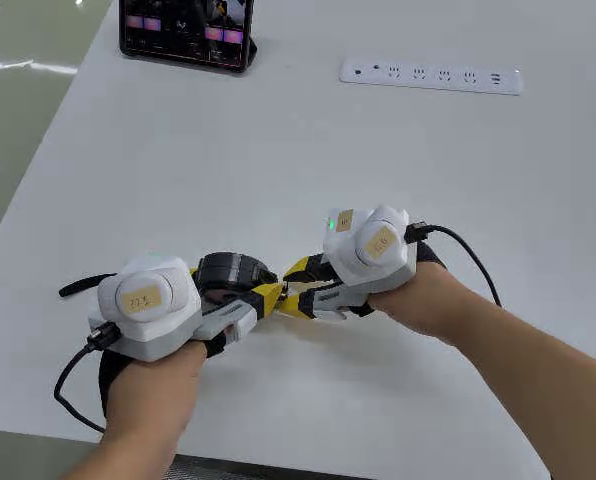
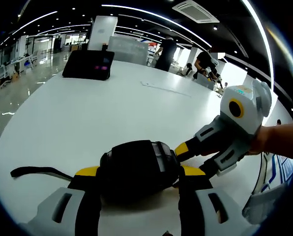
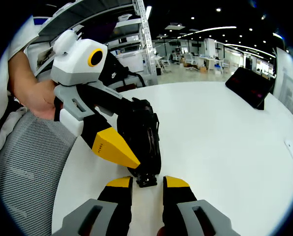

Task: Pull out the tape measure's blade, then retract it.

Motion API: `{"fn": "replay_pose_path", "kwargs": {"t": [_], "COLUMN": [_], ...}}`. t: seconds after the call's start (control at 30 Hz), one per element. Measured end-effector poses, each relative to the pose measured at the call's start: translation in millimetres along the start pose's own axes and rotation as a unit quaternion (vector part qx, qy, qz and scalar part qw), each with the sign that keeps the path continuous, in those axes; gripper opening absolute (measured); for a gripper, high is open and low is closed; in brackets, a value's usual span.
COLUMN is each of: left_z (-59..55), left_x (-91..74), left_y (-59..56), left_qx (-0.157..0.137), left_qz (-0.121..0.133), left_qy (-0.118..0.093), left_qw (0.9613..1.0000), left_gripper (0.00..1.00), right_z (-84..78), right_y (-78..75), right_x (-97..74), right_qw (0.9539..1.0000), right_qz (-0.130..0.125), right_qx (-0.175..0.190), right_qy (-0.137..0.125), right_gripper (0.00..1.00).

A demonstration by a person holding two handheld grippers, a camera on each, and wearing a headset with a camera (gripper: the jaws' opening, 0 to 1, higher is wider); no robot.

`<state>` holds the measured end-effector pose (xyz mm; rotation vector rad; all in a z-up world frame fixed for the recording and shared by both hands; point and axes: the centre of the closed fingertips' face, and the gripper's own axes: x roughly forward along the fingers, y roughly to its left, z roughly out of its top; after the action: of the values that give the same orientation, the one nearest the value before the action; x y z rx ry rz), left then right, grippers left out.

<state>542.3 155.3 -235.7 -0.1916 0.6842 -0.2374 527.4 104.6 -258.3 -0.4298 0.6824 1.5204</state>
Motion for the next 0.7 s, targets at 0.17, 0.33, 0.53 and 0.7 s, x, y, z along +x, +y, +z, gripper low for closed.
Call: {"fn": "replay_pose_path", "kwargs": {"t": [0.17,0.33,0.53,0.7], "left_z": [-0.7,-0.4,0.9,1.5], "left_x": [-1.8,-2.3,-2.3,-3.1], "left_y": [-1.2,-1.7,-1.9,-1.2], "left_qx": [0.001,0.004,0.001,0.007], "left_qz": [-0.006,-0.009,-0.01,-0.013], "left_qy": [-0.003,-0.003,-0.004,-0.003], "left_qw": [1.0,1.0,0.9999,0.9999], "left_gripper": [0.6,0.6,0.61,0.62], "right_z": [-1.3,-0.9,-0.9,-2.7], "right_y": [-0.8,-0.7,0.1,1.6], "right_x": [-2.3,-4.0,-6.1,-11.8], "right_qw": [1.0,1.0,0.9999,0.9997], "right_qz": [-0.005,-0.005,-0.007,-0.016], "right_qx": [0.003,0.008,0.009,0.016], "right_qy": [0.001,-0.001,-0.001,-0.006], "right_gripper": [0.25,0.27,0.28,0.35]}}
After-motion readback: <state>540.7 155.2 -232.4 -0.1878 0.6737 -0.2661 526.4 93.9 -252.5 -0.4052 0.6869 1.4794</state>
